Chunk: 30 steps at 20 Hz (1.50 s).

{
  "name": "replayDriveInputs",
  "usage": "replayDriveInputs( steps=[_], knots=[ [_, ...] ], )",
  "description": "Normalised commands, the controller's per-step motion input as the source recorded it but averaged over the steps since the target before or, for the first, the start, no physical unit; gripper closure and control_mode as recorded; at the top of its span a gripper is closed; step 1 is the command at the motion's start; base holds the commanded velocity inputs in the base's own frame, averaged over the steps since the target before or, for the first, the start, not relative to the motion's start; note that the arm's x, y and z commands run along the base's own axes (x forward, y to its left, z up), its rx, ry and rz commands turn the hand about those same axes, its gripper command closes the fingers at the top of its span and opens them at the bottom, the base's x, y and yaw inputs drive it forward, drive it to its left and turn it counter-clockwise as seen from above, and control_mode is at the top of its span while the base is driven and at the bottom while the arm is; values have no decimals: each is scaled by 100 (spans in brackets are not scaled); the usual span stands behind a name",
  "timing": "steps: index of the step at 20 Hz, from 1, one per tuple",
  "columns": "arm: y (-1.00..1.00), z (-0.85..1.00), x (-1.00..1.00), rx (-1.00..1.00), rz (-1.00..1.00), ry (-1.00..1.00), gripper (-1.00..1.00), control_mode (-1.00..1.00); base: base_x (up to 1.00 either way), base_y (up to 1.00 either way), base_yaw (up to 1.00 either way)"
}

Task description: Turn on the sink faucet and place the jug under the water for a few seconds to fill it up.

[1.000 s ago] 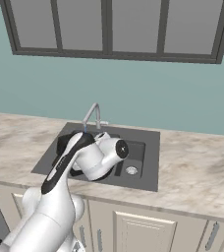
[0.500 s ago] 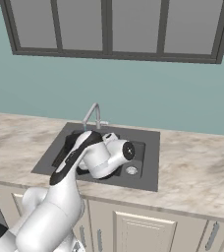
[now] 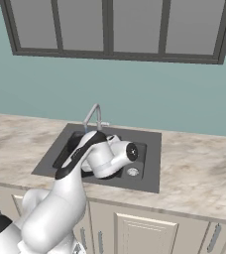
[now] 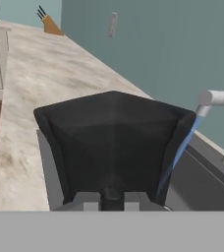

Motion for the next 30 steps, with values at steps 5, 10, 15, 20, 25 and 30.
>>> replayDriveInputs(
  steps=[5,10,15,20,25,30],
  knots=[
    [-2,-5,1,0,0,2,100,-100,0,0,0],
    [-6,-5,1,1,0,0,100,-100,0,0,0],
    [0,-3,9,0,0,0,100,-100,0,0,0],
    [0,-4,12,0,0,1,100,-100,0,0,0],
    [-1,-10,12,0,0,1,100,-100,0,0,0],
    [-9,-3,9,2,0,0,100,-100,0,0,0]
  ],
)
